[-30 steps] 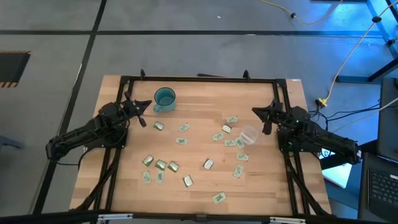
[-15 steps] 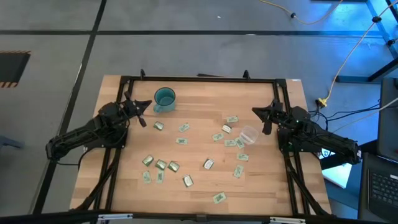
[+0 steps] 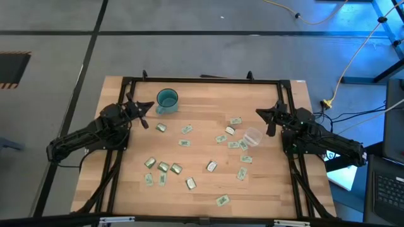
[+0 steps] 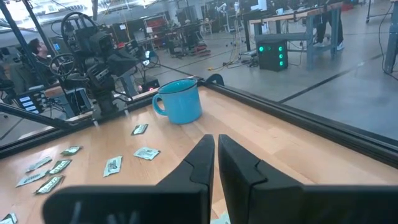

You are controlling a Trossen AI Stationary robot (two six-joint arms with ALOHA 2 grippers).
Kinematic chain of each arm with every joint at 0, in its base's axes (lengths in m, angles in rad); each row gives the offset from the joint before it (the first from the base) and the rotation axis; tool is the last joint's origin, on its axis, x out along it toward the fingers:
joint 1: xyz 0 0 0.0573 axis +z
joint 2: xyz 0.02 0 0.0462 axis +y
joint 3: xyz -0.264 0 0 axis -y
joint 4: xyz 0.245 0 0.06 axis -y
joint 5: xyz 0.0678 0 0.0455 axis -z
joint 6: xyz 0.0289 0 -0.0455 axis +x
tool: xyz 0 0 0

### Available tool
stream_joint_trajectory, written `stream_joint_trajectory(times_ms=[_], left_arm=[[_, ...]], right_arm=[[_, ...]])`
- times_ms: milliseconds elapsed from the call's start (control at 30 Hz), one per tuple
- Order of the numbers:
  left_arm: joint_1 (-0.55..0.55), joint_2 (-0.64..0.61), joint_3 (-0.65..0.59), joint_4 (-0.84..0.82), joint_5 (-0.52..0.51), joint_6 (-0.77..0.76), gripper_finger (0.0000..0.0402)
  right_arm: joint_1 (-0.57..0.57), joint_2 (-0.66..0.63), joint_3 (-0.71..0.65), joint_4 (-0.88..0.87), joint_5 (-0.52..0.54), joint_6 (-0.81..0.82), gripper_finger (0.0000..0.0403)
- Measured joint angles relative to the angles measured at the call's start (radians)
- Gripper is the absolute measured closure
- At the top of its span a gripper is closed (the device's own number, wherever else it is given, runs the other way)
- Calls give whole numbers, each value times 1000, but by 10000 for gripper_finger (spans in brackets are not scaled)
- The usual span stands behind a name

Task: Pick and place Stevia / Truvia into bins
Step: Put the stevia packet into the transparent bin

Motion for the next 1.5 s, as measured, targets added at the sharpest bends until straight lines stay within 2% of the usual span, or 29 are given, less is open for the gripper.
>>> stream_joint_trajectory(times_ms=[133,267,433,567,733,900,1067,1233,1367,1500], left_arm=[[0,0,0,6,65,-35,382],[0,0,0,52,149,-104,342],[-20,11,0,170,257,-160,290],[-64,58,0,281,299,-158,268],[-142,165,0,399,292,-119,266],[-225,312,70,360,173,-69,273],[-312,501,180,332,151,-43,276],[-381,698,266,327,67,-9,275],[-413,842,315,329,16,-36,277],[-431,976,358,337,11,-119,280]], right_arm=[[0,0,0,0,0,1,375],[0,0,0,0,0,-2,375],[0,0,0,0,0,-4,375],[0,0,0,0,0,-6,375],[0,0,0,0,0,-33,375],[0,0,0,0,0,-34,375],[0,0,0,1,0,-35,375],[0,0,0,1,0,-35,375],[0,0,0,1,0,-29,375],[0,0,0,0,0,-28,375]])
